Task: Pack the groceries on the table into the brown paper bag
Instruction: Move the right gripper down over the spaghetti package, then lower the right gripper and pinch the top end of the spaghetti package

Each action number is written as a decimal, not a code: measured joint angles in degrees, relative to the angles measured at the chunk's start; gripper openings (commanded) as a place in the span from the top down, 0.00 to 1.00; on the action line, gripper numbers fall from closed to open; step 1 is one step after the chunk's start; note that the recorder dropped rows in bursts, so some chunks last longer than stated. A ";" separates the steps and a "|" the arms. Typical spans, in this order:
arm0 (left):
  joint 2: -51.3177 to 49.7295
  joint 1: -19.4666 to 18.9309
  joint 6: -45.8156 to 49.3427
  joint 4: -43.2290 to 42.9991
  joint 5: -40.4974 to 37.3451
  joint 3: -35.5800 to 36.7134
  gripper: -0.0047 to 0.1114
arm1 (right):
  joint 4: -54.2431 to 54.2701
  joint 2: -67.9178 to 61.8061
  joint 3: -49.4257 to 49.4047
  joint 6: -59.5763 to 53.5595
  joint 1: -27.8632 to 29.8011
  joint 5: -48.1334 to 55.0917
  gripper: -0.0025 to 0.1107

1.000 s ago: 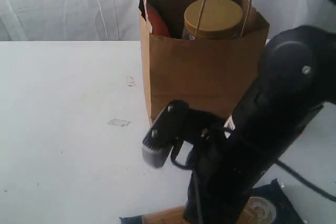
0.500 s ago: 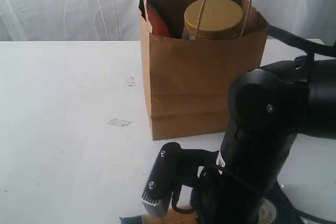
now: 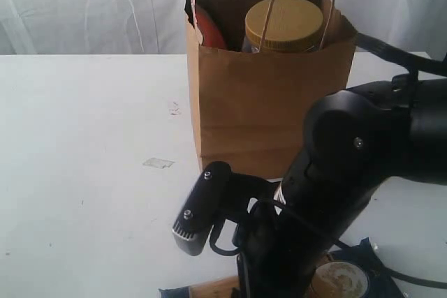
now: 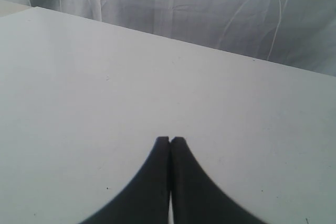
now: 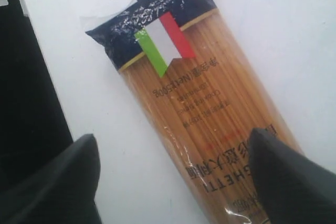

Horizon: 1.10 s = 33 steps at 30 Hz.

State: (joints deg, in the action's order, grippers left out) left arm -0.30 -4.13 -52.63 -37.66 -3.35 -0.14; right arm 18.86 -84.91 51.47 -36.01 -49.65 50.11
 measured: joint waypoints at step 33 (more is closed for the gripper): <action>0.00 0.00 0.00 0.00 0.00 0.00 0.96 | -5.69 0.00 0.00 -7.71 -1.42 1.58 0.09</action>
State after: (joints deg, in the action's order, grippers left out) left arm -0.30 -4.13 -52.63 -37.66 -3.35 -0.14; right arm 13.18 -84.91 51.47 -43.73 -51.07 51.69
